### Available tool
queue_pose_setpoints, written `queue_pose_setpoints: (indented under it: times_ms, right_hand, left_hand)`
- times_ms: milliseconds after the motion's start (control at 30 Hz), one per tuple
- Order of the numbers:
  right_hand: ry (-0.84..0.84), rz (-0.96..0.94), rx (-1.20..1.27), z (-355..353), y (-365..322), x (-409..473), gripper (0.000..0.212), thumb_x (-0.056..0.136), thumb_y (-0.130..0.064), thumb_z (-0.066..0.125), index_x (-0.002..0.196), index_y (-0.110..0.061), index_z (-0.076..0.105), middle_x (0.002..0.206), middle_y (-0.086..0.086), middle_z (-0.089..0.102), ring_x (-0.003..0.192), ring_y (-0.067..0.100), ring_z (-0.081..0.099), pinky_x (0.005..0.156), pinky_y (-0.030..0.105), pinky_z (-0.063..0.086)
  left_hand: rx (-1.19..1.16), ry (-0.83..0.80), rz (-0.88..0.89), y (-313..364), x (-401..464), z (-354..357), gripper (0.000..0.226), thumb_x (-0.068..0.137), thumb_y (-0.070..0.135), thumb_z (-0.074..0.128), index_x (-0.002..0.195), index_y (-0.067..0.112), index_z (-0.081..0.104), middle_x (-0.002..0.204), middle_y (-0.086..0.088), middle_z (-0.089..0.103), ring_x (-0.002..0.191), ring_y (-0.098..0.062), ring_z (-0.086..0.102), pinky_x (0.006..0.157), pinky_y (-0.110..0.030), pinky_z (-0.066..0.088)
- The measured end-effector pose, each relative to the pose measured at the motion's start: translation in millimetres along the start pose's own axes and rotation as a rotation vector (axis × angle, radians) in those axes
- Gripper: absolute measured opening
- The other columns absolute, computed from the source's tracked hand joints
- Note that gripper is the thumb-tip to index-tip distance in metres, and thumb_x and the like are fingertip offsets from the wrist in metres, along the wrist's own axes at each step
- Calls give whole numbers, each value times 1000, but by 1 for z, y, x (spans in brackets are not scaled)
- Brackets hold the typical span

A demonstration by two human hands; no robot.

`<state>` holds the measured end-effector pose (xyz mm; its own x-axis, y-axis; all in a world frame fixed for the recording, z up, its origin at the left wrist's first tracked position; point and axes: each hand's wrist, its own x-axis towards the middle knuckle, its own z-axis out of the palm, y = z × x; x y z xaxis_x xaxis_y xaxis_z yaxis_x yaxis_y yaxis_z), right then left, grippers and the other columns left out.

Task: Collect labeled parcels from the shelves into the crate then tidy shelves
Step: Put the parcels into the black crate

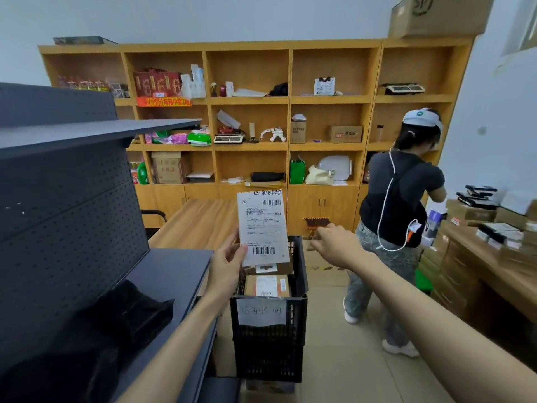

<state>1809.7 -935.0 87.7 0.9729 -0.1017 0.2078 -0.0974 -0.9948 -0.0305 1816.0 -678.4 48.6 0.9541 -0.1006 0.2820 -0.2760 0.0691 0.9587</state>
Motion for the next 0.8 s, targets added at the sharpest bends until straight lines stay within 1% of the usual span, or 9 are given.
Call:
queue_pose_setpoints:
  times_ms: [33, 133, 200, 300, 467, 533, 633, 733, 800]
  right_hand:
    - [4, 2, -2, -4, 0, 18, 36, 100, -44, 40, 113, -15, 57, 116, 9, 58, 106, 30, 56, 88, 43, 49]
    - [35, 20, -12, -12, 0, 73, 34, 99, -44, 42, 111, -17, 57, 113, 8, 59, 102, 26, 56, 87, 42, 51]
    - [49, 35, -13, -11, 0, 105, 33, 100, -43, 42, 114, -17, 58, 113, 6, 59, 102, 24, 56, 87, 40, 51]
    - [54, 63, -2, 1, 3, 144, 34, 100, -42, 42, 116, -17, 58, 114, 6, 59, 102, 23, 55, 88, 39, 51]
    - [40, 82, -25, 23, 14, 194, 38, 101, -43, 40, 121, -15, 56, 118, 9, 57, 109, 28, 54, 88, 40, 48]
    - [25, 90, -32, 35, 22, 216, 40, 101, -44, 40, 123, -14, 55, 121, 11, 57, 112, 30, 52, 89, 41, 47]
    - [-9, 99, -22, 56, 35, 250, 41, 101, -43, 39, 125, -13, 53, 126, 13, 55, 115, 32, 50, 92, 43, 45]
    - [-19, 103, -15, 76, 49, 291, 39, 101, -43, 40, 123, -13, 53, 125, 13, 55, 116, 32, 50, 92, 43, 44]
    - [-11, 97, 3, 89, 60, 324, 38, 101, -42, 40, 120, -13, 54, 124, 12, 55, 113, 31, 51, 90, 42, 45]
  left_hand:
    - [-13, -7, 13, 1, 19, 1, 48, 103, 11, 54, 147, 26, 46, 95, 18, 76, 95, -2, 71, 83, -31, 61]
    - [-27, -1, 50, 1, 75, 2, 47, 102, 11, 55, 145, 29, 48, 97, 13, 76, 96, -4, 71, 87, -36, 60]
    - [-46, -12, 59, -3, 109, 4, 48, 102, 10, 55, 143, 33, 47, 99, 9, 76, 95, -4, 72, 84, -32, 61]
    - [-66, -33, 43, -19, 152, 10, 47, 102, 9, 54, 141, 35, 47, 108, 4, 73, 96, -6, 72, 75, -25, 60]
    - [-51, -63, -26, -55, 212, 22, 49, 102, 11, 54, 146, 29, 46, 116, 3, 71, 105, -13, 69, 76, -27, 61]
    - [-36, -73, -39, -71, 236, 27, 50, 102, 11, 54, 148, 28, 45, 118, 0, 71, 107, -16, 70, 80, -32, 61]
    - [-12, -76, -47, -95, 276, 35, 50, 102, 12, 56, 149, 25, 45, 118, 0, 72, 107, -15, 70, 85, -37, 61]
    - [-5, -77, -61, -115, 317, 47, 49, 101, 13, 56, 147, 28, 46, 116, 3, 72, 104, -12, 71, 81, -34, 62]
    - [7, -73, -61, -130, 349, 56, 49, 101, 14, 57, 147, 30, 46, 116, 4, 71, 104, -12, 71, 81, -36, 62]
